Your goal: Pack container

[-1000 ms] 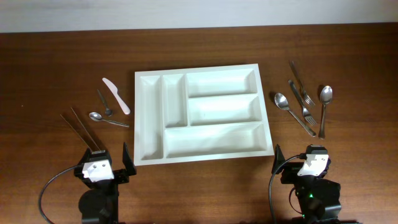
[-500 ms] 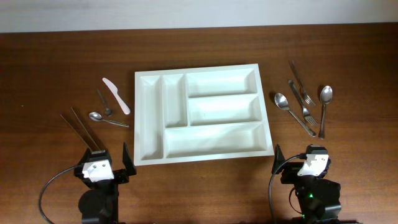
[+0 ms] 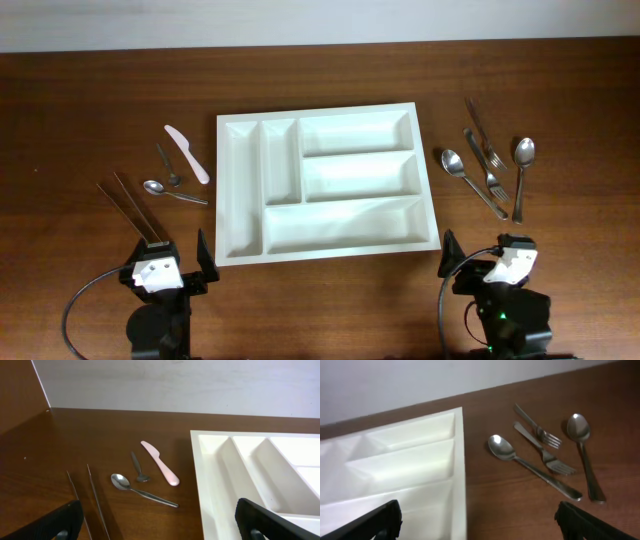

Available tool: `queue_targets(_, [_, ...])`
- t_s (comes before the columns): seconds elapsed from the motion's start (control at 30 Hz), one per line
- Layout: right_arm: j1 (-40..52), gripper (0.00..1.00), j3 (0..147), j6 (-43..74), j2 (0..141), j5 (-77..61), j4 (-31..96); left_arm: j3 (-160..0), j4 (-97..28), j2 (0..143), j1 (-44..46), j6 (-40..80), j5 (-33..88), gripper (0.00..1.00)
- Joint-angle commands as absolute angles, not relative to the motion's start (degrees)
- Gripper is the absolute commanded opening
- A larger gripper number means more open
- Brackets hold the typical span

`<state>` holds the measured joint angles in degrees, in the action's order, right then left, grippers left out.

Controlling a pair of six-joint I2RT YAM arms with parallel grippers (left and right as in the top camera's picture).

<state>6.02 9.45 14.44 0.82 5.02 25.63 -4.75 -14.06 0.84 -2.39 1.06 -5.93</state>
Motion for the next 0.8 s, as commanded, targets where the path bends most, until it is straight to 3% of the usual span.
queue_targets(0.0, [6.35,0.99,19.40,19.14,2.02,5.78,29.45,-4.34,-13.91,0.30,-2.79,0.16,-5.19,0.99])
queue_targets(0.2, [6.35,0.99,42.04,18.90,17.10,8.36,44.58,-4.34,-13.91,0.30,-2.79,0.16,-5.19,0.99])
queue_targets(0.5, [6.35,0.99,77.80,15.27,51.09,7.81,66.85,-4.34,-13.89,0.30,-2.79,0.19,-5.17,0.99])
queue_targets(0.77, [0.10,0.99,93.60,13.30,75.77,6.07,79.13,-4.34,-13.91,0.30,-2.79,0.16,-5.19,0.99])
